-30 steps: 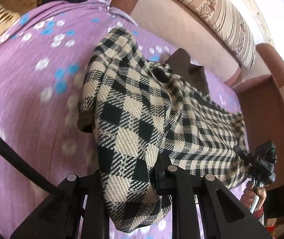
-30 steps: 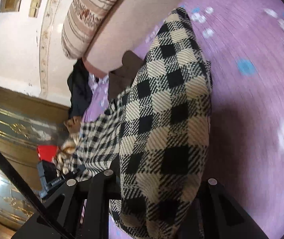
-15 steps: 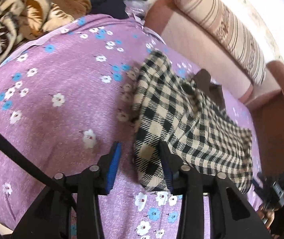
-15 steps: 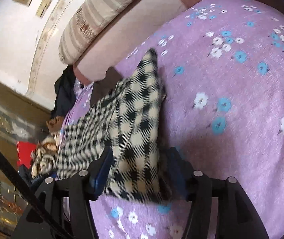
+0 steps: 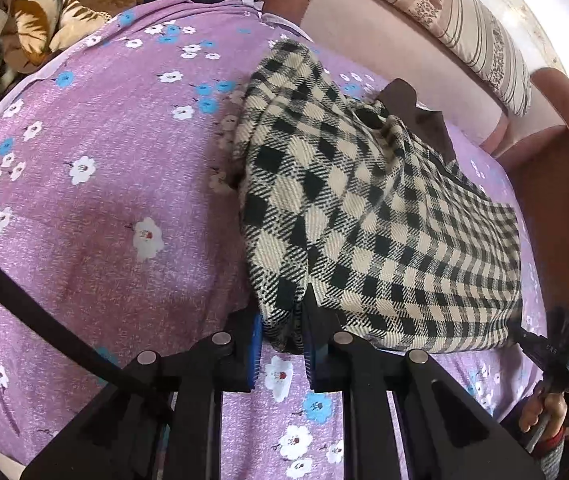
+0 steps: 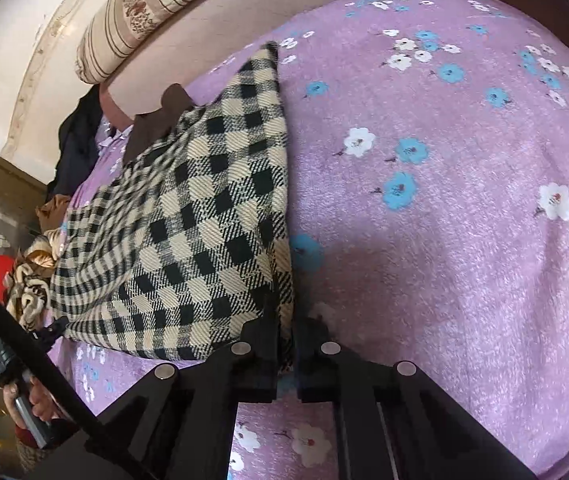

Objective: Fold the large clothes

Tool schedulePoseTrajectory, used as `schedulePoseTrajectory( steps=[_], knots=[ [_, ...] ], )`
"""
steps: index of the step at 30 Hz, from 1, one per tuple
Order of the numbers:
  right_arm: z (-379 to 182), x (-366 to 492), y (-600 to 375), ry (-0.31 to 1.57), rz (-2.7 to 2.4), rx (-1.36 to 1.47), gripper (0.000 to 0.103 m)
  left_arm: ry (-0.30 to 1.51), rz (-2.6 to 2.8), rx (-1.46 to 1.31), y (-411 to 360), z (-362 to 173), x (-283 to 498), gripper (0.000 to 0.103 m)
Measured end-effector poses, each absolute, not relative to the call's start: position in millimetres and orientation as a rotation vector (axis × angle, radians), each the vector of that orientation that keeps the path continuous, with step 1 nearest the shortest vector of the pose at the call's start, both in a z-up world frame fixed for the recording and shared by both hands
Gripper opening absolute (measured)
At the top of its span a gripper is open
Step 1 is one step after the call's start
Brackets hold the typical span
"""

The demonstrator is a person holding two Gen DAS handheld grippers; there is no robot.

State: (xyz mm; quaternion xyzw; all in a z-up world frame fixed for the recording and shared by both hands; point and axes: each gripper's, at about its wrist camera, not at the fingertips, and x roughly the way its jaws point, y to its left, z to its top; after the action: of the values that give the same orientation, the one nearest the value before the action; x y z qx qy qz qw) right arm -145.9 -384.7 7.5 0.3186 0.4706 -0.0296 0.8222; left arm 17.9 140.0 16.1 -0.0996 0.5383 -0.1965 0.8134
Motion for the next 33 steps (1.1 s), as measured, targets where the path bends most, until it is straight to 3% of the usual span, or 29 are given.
schedulePoseTrajectory(
  steps=[4, 6, 8, 9, 11, 12, 13, 15, 16, 23, 27, 33],
  knots=[
    [20.1, -155.6, -388.8, 0.985, -0.107, 0.642, 0.007, 1.138, -0.380, -0.229, 157.5, 19.2, 18.7, 0.015],
    [29.6, -164.1, -398.7, 0.958, -0.152, 0.671, 0.010, 1.116, -0.331, -0.256, 173.6, 22.7, 21.4, 0.005],
    [47.4, -166.8, -402.3, 0.897, -0.182, 0.649, 0.011, 1.076, -0.319, -0.293, 187.4, 31.4, 25.0, 0.005],
    [60.1, -167.1, -401.1, 0.851, -0.190, 0.618, 0.012, 1.058, -0.321, -0.320, 192.8, 35.9, 27.5, 0.006],
    [74.7, -163.0, -397.8, 0.794, -0.172, 0.590, 0.027, 1.003, -0.316, -0.351, 197.4, 48.3, 35.5, 0.009],
    [81.5, -156.1, -392.7, 0.769, -0.139, 0.575, 0.037, 0.985, -0.308, -0.334, 193.3, 53.8, 42.4, 0.019],
    [84.0, -147.6, -387.5, 0.764, -0.111, 0.562, 0.040, 0.969, -0.305, -0.317, 188.4, 57.5, 49.6, 0.028],
    [86.7, -124.4, -374.4, 0.776, -0.054, 0.524, 0.040, 0.922, -0.312, -0.306, 174.9, 62.1, 63.8, 0.063],
    [87.1, -109.8, -365.5, 0.786, -0.032, 0.492, 0.040, 0.914, -0.313, -0.297, 166.8, 61.2, 72.4, 0.067],
    [58.1, -25.2, -302.6, 0.910, 0.108, 0.355, 0.040, 1.000, -0.376, -0.138, 98.8, 28.3, 126.6, 0.068],
    [31.1, 13.3, -284.5, 0.976, 0.096, 0.283, 0.040, 1.054, -0.328, -0.029, 81.9, 2.0, 143.6, 0.056],
    [12.4, 73.3, -297.5, 1.048, -0.044, 0.198, 0.040, 1.084, -0.325, -0.085, 88.5, -4.9, 162.2, 0.059]
  ],
)
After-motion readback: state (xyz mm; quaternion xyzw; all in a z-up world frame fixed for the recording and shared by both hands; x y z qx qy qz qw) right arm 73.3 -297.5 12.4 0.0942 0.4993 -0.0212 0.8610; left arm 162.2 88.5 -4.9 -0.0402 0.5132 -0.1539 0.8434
